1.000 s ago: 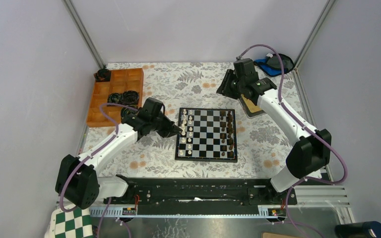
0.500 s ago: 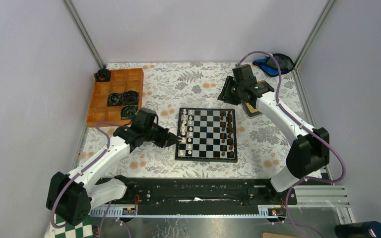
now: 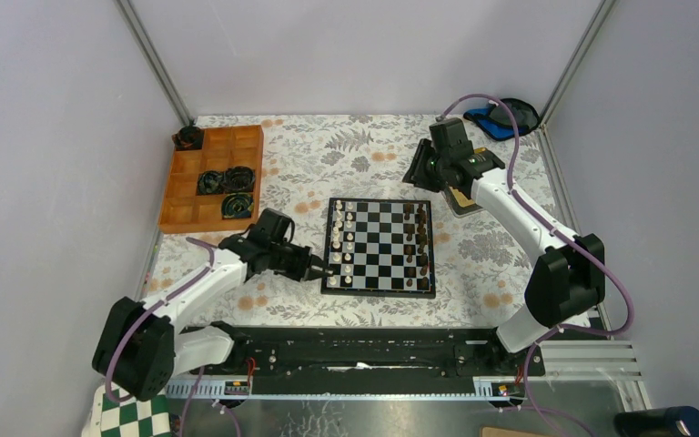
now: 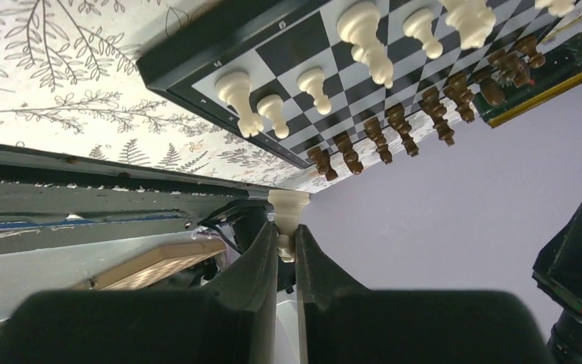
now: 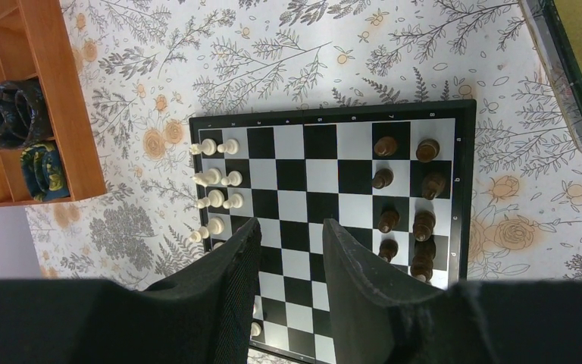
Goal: Set up the chess pieces on the board
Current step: Place the chess piece on the chessboard, then reset both arms
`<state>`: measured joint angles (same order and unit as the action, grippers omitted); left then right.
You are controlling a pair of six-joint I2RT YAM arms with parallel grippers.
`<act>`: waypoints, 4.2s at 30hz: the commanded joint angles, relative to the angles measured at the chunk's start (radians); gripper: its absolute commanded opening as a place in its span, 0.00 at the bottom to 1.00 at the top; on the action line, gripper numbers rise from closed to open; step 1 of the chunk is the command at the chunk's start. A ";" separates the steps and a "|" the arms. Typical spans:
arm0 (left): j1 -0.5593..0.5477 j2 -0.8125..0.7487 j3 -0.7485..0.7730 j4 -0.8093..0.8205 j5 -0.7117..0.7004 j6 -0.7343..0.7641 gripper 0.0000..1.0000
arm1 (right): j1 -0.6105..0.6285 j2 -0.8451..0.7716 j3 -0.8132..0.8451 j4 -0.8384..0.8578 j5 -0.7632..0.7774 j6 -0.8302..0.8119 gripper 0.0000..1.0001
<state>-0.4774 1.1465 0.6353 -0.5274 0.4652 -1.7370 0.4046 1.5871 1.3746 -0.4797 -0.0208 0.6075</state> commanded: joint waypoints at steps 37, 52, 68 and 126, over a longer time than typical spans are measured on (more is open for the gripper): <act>0.102 0.320 0.071 0.145 0.167 0.085 0.00 | -0.006 -0.007 0.035 0.007 -0.007 -0.011 0.42; 0.108 0.377 0.082 0.101 0.179 0.122 0.01 | -0.007 0.024 0.049 -0.001 -0.032 -0.003 0.42; 0.112 0.460 0.133 0.102 0.187 0.156 0.12 | -0.009 0.047 0.058 -0.002 -0.050 -0.006 0.42; 0.132 0.074 0.222 -0.014 -0.086 0.407 0.48 | -0.014 -0.071 0.038 0.013 0.091 -0.091 0.44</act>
<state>-0.3519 1.2491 0.7494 -0.5049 0.5133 -1.4807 0.3969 1.5654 1.3945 -0.4866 -0.0338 0.5827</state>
